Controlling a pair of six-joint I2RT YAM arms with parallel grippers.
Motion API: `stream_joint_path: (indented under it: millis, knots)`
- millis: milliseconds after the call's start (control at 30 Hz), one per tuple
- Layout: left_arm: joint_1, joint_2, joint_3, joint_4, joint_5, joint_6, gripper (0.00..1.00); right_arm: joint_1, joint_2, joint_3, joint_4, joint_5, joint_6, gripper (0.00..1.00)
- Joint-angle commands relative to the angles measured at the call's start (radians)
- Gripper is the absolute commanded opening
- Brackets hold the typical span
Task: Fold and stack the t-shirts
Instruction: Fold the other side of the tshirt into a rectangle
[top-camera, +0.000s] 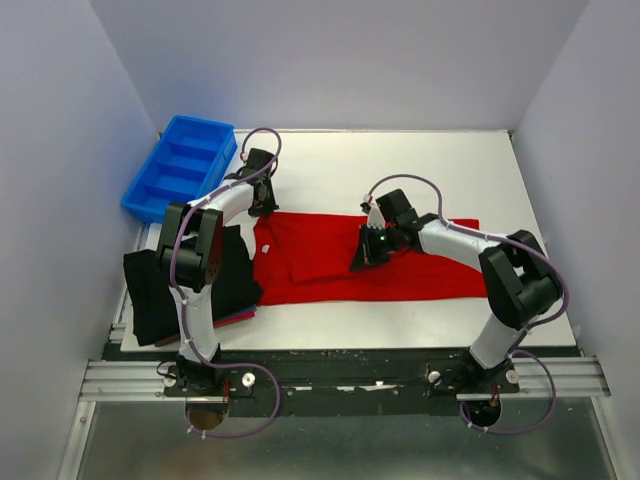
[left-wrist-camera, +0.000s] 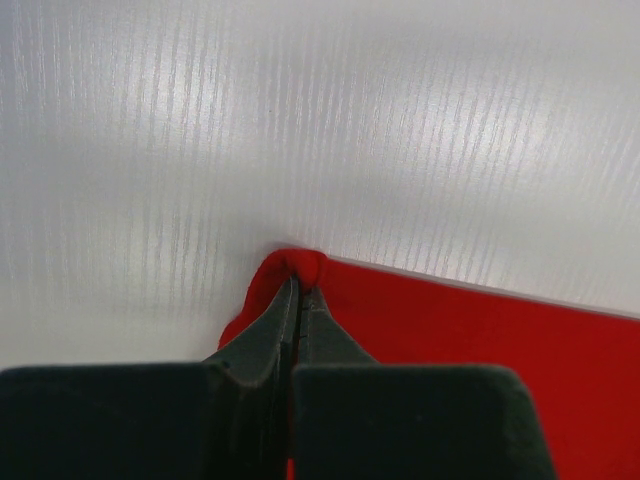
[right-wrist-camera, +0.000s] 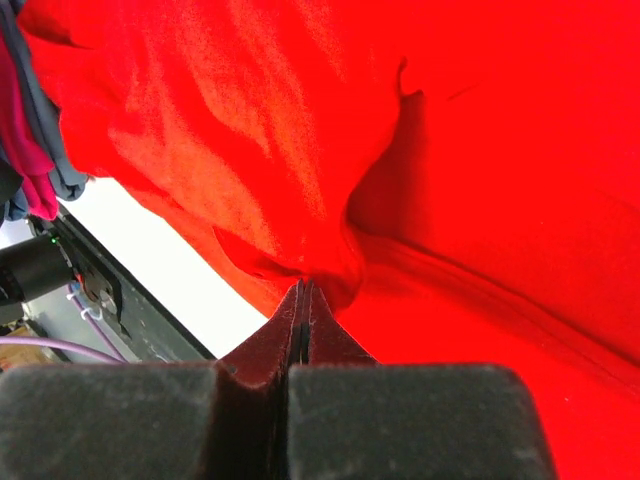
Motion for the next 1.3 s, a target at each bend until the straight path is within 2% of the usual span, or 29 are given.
stream_joint_path:
  millis: [0,267,333,400,467,500,567,700,867,1067,1267]
  knots:
    - [0.008,0.006,-0.005,-0.009,-0.005,0.013,0.0,0.01,-0.049,-0.021,-0.04,0.063,-0.005,0.01]
    - [0.008,0.003,-0.002,-0.012,-0.014,0.016,0.0,-0.016,-0.077,-0.048,-0.068,0.106,0.006,0.01]
    - [0.008,0.002,0.0,-0.012,-0.018,0.016,0.0,-0.023,-0.083,-0.05,-0.074,0.147,0.017,0.07]
    - [0.008,-0.008,-0.005,-0.007,-0.021,0.015,0.0,-0.023,-0.093,-0.054,-0.077,0.195,0.012,0.22]
    - [0.008,-0.027,-0.014,-0.001,-0.023,0.013,0.12,-0.022,-0.115,-0.071,-0.06,0.204,-0.005,0.3]
    - [0.008,-0.04,-0.022,0.005,-0.023,0.012,0.27,-0.022,-0.13,-0.077,-0.052,0.207,-0.012,0.33]
    - [0.006,-0.072,-0.034,0.016,-0.028,0.007,0.43,-0.02,-0.161,-0.093,-0.034,0.2,-0.035,0.35]
    - [-0.003,-0.141,-0.06,0.025,-0.038,-0.005,0.55,0.021,-0.202,-0.096,-0.009,0.181,-0.094,0.34]
    - [-0.031,-0.253,-0.105,0.037,-0.037,-0.034,0.66,0.133,-0.198,-0.061,0.003,0.248,-0.134,0.32]
    - [-0.106,-0.403,-0.198,0.045,-0.06,-0.082,0.67,0.262,-0.124,0.005,0.004,0.359,-0.146,0.29]
    - [-0.175,-0.544,-0.37,0.091,-0.031,-0.146,0.61,0.326,-0.031,0.058,0.041,0.353,-0.112,0.26]
